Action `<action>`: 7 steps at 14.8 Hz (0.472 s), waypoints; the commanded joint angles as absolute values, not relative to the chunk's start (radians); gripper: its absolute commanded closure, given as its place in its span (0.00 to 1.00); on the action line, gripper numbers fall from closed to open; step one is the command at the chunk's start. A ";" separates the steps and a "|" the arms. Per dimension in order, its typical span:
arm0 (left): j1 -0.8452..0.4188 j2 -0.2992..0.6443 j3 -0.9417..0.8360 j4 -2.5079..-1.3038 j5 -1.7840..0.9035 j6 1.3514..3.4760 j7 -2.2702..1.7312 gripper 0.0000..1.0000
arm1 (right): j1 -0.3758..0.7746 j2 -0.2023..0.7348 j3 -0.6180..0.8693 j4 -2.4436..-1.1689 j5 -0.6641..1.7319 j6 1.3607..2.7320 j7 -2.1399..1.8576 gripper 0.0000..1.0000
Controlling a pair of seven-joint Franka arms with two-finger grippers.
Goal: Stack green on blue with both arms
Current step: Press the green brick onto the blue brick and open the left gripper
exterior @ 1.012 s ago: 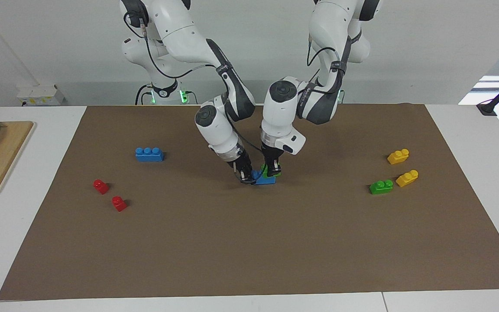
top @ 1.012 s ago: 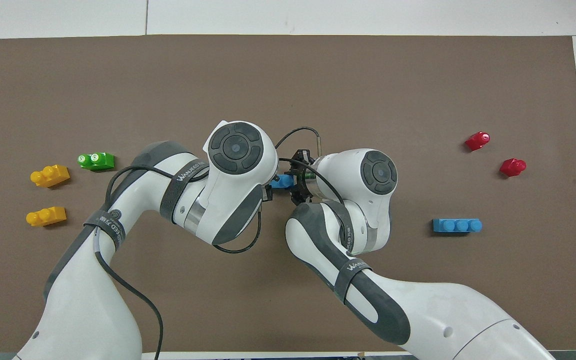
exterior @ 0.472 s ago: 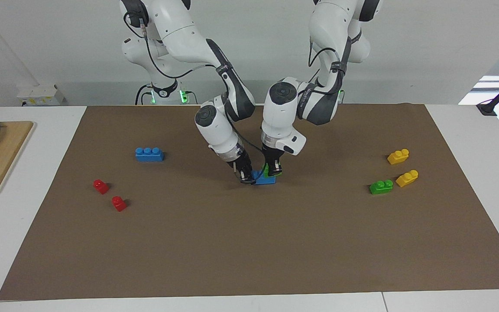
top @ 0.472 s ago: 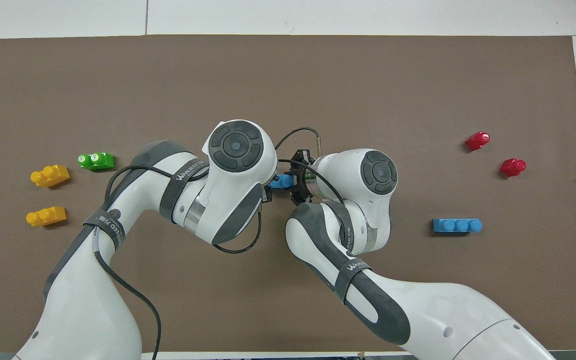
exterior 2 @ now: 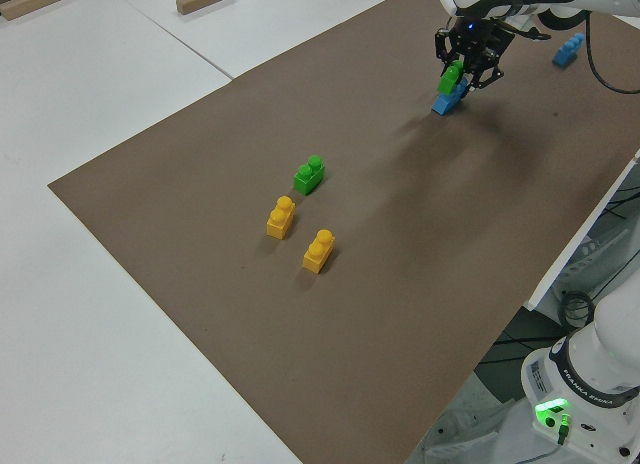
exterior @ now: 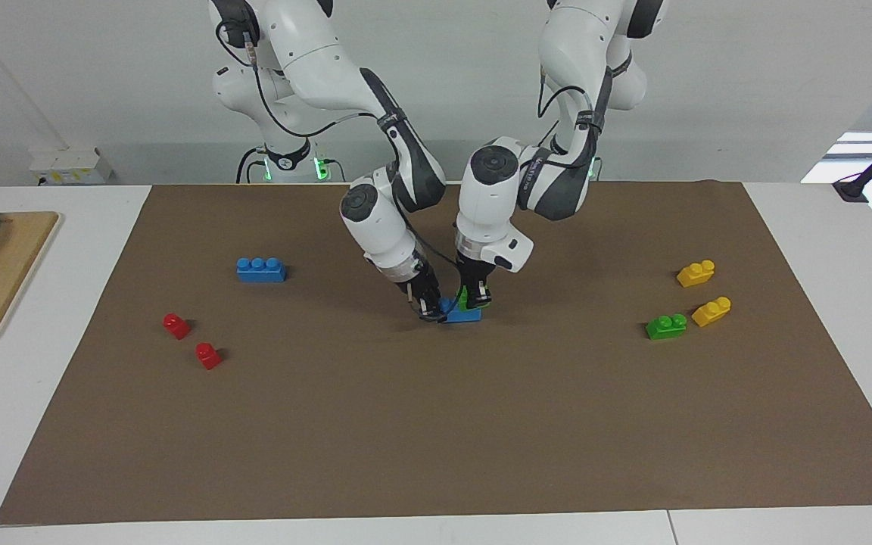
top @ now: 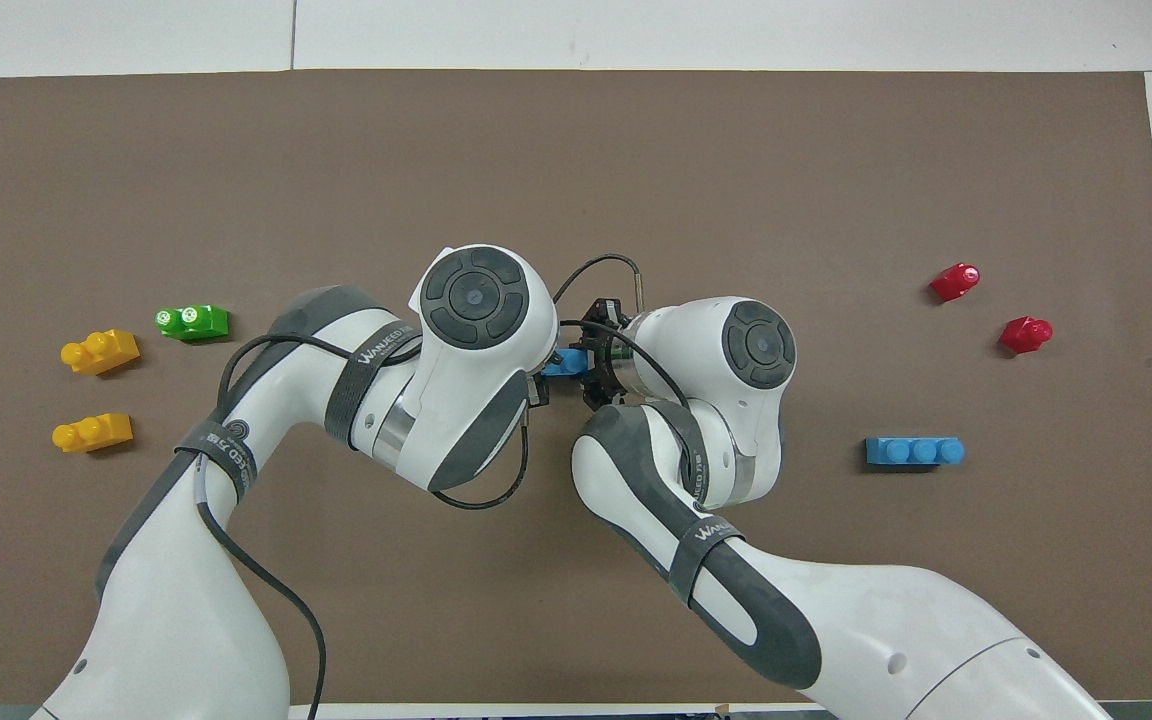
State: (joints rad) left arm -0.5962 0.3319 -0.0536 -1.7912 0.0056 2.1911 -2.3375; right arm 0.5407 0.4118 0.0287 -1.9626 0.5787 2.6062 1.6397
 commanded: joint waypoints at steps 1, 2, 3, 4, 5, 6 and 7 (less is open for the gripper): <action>-0.620 0.336 -0.046 -1.807 -0.017 2.217 -2.356 1.00 | 0.523 0.426 0.026 -1.990 0.603 2.637 1.600 1.00; -0.621 0.336 -0.046 -1.809 -0.017 2.221 -2.356 1.00 | 0.523 0.426 0.026 -1.990 0.603 2.637 1.598 1.00; -0.621 0.334 -0.046 -1.819 -0.017 2.224 -2.356 1.00 | 0.522 0.426 0.026 -1.990 0.603 2.637 1.598 1.00; -0.621 0.333 -0.045 -1.830 -0.017 2.232 -2.355 1.00 | 0.522 0.426 0.026 -1.990 0.603 2.637 1.598 1.00; -0.621 0.331 -0.044 -1.839 -0.017 2.235 -2.355 1.00 | 0.522 0.426 0.026 -1.990 0.603 2.637 1.598 1.00; -0.620 0.330 -0.044 -1.839 -0.017 2.237 -2.353 1.00 | 0.522 0.426 0.026 -1.990 0.603 2.637 1.598 1.00; -0.620 0.330 -0.044 -1.841 -0.017 2.238 -2.349 1.00 | 0.522 0.426 0.026 -1.990 0.603 2.635 1.598 1.00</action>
